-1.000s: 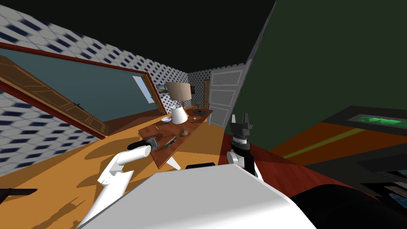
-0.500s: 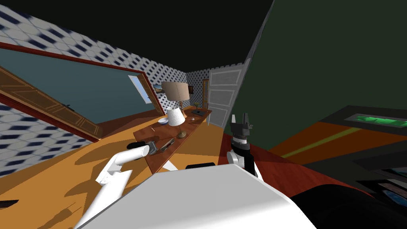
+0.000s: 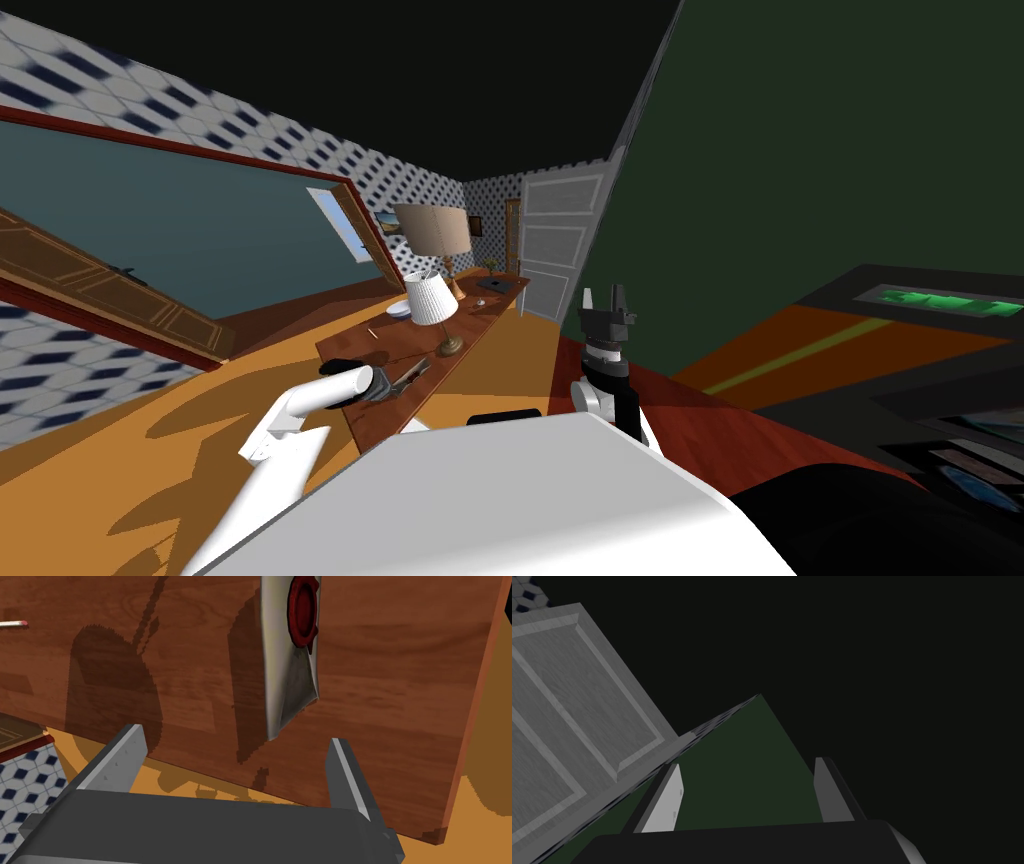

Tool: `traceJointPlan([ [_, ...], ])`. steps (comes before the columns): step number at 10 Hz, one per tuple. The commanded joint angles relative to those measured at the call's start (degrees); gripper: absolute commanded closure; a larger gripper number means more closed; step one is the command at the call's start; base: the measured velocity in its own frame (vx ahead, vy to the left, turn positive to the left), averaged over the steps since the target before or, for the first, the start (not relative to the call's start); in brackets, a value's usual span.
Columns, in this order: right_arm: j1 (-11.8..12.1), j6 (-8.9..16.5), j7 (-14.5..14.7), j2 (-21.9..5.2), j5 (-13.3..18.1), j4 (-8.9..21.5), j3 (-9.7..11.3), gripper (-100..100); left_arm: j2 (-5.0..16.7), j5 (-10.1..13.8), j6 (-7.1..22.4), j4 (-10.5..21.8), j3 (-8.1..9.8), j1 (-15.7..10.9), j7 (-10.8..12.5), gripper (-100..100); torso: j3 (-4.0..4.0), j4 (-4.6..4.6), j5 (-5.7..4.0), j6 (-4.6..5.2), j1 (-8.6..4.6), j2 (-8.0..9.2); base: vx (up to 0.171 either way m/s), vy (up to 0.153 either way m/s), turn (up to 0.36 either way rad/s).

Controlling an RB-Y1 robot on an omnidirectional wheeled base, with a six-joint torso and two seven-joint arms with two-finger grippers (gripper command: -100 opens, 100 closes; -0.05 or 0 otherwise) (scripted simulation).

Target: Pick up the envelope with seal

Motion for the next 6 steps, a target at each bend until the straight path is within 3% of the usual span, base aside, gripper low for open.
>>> traceJointPlan([
  [1, 0.0, 0.0, 0.0, 0.0, 0.0, 0.0, 0.0, 0, 0.1, 0.5, 2.2, 0.5, 0.23, 0.1, 0.8, -100, 0.00, 0.00, 0.00, 0.00, 0.00, 0.00, 0.065, -0.015, -0.034],
  [6, 0.0, 0.0, 0.0, 0.0, 0.0, 0.0, 0.0, 0, 1.2, 3.2, 9.6, 4.6, 1.15, -0.3, 4.3, -100, 0.02, 0.01, 0.01, -0.02, 0.08, 0.05, 0.073, -0.008, -0.057],
])
